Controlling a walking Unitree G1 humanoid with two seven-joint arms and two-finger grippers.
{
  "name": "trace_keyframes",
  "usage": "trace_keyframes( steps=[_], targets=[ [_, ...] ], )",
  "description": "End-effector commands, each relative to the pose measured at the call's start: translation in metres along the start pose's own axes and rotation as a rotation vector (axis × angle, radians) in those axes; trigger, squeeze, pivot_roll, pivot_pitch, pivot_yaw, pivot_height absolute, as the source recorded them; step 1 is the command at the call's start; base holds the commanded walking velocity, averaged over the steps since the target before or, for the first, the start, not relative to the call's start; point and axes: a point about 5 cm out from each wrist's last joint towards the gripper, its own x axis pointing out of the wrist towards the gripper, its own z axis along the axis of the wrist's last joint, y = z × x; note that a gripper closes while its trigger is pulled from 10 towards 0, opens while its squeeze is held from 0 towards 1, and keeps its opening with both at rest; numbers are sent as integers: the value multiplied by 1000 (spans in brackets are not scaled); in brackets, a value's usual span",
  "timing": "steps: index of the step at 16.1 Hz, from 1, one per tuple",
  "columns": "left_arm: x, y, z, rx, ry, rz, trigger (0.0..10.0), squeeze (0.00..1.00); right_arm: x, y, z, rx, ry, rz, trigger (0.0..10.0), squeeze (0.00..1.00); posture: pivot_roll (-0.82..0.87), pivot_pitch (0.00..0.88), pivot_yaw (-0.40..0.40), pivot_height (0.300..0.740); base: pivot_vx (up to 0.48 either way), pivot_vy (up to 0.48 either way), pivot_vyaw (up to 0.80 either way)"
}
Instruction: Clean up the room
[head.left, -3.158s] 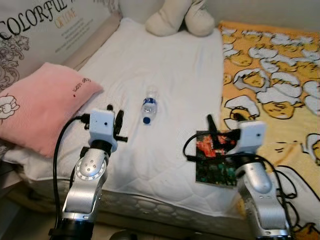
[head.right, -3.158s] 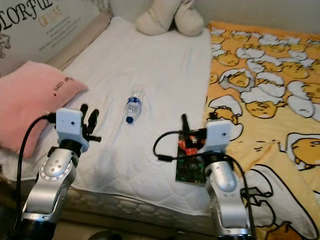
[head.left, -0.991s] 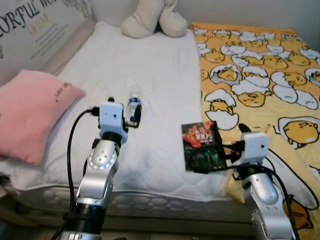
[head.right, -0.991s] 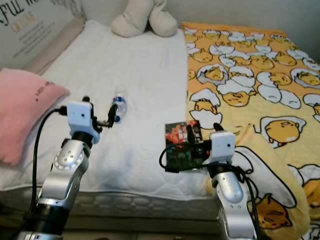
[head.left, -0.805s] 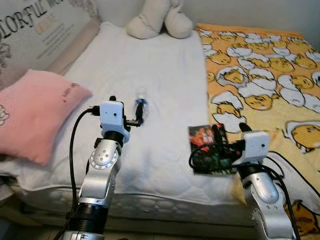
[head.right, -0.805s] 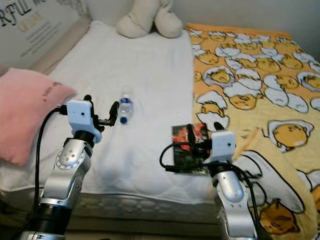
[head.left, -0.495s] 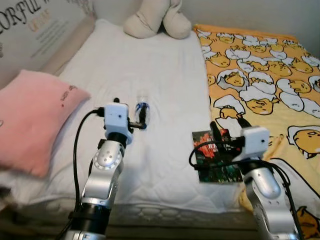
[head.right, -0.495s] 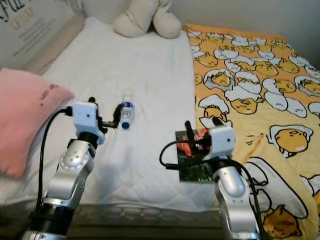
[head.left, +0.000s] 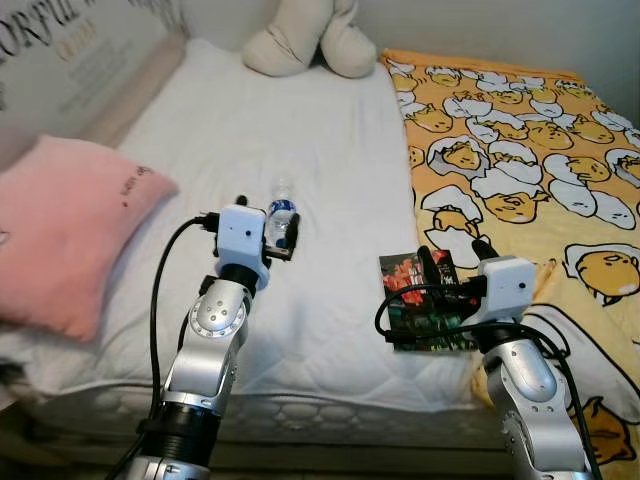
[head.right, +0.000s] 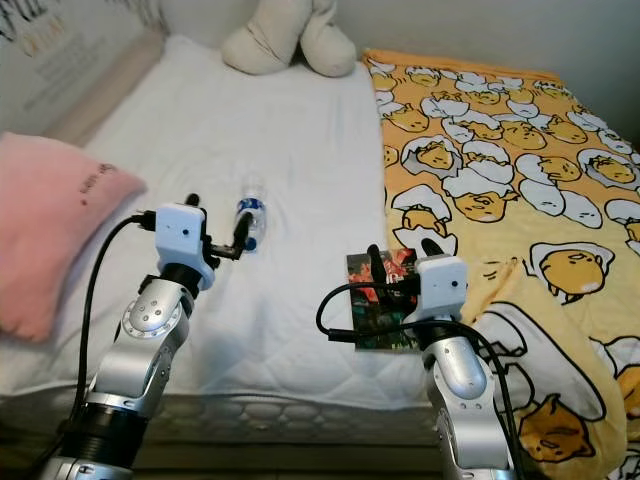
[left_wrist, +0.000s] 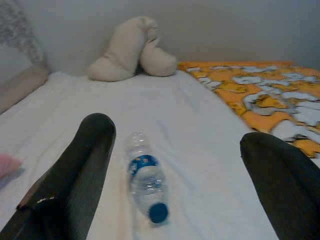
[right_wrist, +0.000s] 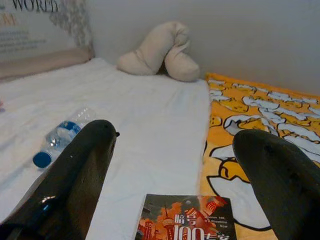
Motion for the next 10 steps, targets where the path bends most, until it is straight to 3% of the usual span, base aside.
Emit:
trace_keyframes(
  steps=[1,8,10],
  targets=[
    [3,-9,10,-1,-39,-46,10000,0,-1,-6,3,-6,-8,-23,10000,0,-98,0,-19,740,472,0,0],
    [6,-15,14,18,-51,-90,10000,0,-3,-7,3,-7,-8,-37,10000,0,-111,0,-12,740,472,0,0],
    [12,-12,12,1,-14,-56,10000,0,-5,-7,3,-6,-6,-39,10000,0,-114,0,-13,740,0,0,0]
  ],
)
